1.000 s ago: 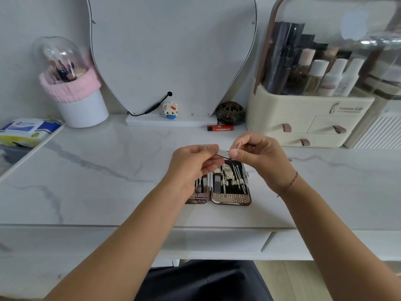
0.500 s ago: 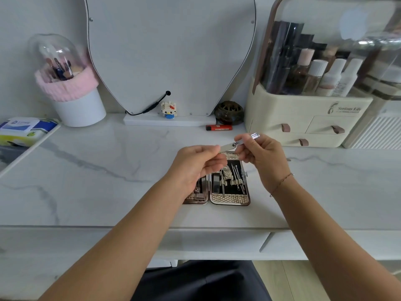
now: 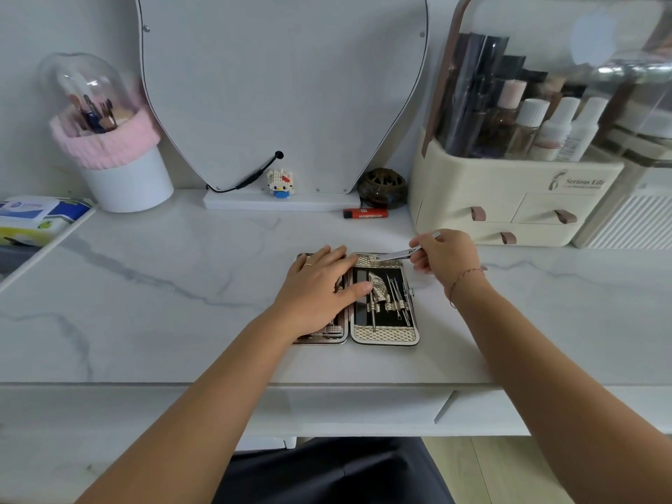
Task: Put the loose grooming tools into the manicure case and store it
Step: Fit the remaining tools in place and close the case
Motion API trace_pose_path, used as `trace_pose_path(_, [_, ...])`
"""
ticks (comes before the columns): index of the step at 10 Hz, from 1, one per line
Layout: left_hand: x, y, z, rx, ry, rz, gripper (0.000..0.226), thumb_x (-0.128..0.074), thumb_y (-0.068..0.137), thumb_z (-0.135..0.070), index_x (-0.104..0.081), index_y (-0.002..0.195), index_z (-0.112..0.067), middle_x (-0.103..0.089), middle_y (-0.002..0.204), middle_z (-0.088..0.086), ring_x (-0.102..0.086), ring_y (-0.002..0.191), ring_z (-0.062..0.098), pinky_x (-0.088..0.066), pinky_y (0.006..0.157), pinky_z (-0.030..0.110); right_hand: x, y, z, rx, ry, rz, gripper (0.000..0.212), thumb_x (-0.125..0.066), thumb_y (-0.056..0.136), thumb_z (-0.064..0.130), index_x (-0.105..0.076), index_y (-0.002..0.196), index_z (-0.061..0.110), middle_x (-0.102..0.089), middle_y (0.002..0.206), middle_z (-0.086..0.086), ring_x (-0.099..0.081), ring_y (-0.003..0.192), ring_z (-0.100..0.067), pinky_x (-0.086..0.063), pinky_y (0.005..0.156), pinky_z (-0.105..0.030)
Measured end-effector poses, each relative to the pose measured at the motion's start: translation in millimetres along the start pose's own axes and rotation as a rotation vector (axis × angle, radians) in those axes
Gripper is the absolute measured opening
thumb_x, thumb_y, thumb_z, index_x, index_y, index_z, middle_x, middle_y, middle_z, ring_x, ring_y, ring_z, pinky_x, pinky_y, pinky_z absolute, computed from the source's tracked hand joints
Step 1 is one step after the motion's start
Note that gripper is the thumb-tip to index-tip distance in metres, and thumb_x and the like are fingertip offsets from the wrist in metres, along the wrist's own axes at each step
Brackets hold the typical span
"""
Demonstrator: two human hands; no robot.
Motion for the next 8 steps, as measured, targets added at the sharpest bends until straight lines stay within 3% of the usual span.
trace_pose_path(2, [0.2, -0.2, 0.3, 0.000, -0.003, -0.005, 0.063, -0.031, 0.090, -0.060, -0.026, 0.145, -0.030, -0.015, 0.156, -0.008, -0.004, 0.144, 0.010, -0.001, 0.116, 0.039, 1.4, -1.2, -0.5, -0.020, -0.010, -0.028, 0.025, -0.038, 0.085, 0.001, -0.062, 0.076, 0.005, -0.058, 0.057, -0.007, -0.049, 0.032, -0.005, -0.043, 0.044, -0.016])
trace_pose_path(4, [-0.6, 0.2, 0.7, 0.002, 0.002, 0.003, 0.062, -0.029, 0.091, -0.060, -0.026, 0.146, -0.030, -0.015, 0.156, -0.008, -0.004, 0.144, 0.010, -0.001, 0.117, 0.040, -0.2, -0.5, -0.7, 0.003, -0.062, -0.037, 0.026, -0.039, 0.085, 0.004, -0.065, 0.084, 0.002, -0.060, 0.059, -0.007, -0.053, 0.046, -0.016, -0.043, 0.052, -0.023])
trace_pose_path(5, [-1.3, 0.6, 0.9, 0.004, 0.008, 0.006, 0.063, -0.029, 0.091, -0.060, -0.025, 0.146, -0.030, -0.015, 0.156, -0.008, -0.004, 0.144, 0.010, -0.002, 0.117, 0.041, -7.3, 0.1, -0.3, 0.014, -0.094, -0.021, 0.026, -0.040, 0.084, 0.005, -0.066, 0.083, -0.002, -0.061, 0.057, -0.007, -0.055, 0.052, -0.019, -0.052, 0.064, -0.034])
trace_pose_path(6, [-1.3, 1.2, 1.0, 0.004, 0.006, 0.004, 0.063, -0.029, 0.091, -0.060, -0.025, 0.146, -0.030, -0.015, 0.156, -0.008, -0.004, 0.144, 0.010, -0.002, 0.117, 0.041, -12.2, -0.5, 2.9, 0.060, -0.203, -0.030, 0.028, -0.041, 0.083, 0.006, -0.066, 0.084, -0.008, -0.064, 0.060, -0.009, -0.057, 0.062, -0.023, -0.053, 0.074, -0.042])
trace_pose_path(7, [-1.3, 0.9, 0.7, 0.002, 0.004, 0.004, 0.062, -0.029, 0.091, -0.060, -0.025, 0.146, -0.031, -0.015, 0.156, -0.008, -0.004, 0.144, 0.011, -0.001, 0.117, 0.040, -12.3, -3.0, 8.1, 0.167, -0.348, -0.044, 0.031, -0.039, 0.086, 0.012, -0.063, 0.091, -0.007, -0.066, 0.074, -0.018, -0.054, 0.063, -0.022, -0.050, 0.068, -0.035])
trace_pose_path(8, [-0.8, 0.4, 0.5, 0.003, 0.006, 0.003, 0.062, -0.028, 0.091, -0.059, -0.025, 0.146, -0.030, -0.016, 0.156, -0.007, -0.004, 0.144, 0.011, -0.001, 0.116, 0.040, -15.4, -8.4, 16.9, 0.300, -0.586, -0.015, 0.032, -0.037, 0.093, 0.019, -0.062, 0.093, 0.000, -0.065, 0.089, -0.018, -0.057, 0.080, -0.030, -0.048, 0.074, -0.038])
Point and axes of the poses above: each hand's wrist, its own y-axis towards the middle knuckle, its own x-axis out of the back of the hand, z = x × y, the point moved 6 cm from there along y, towards the middle knuckle
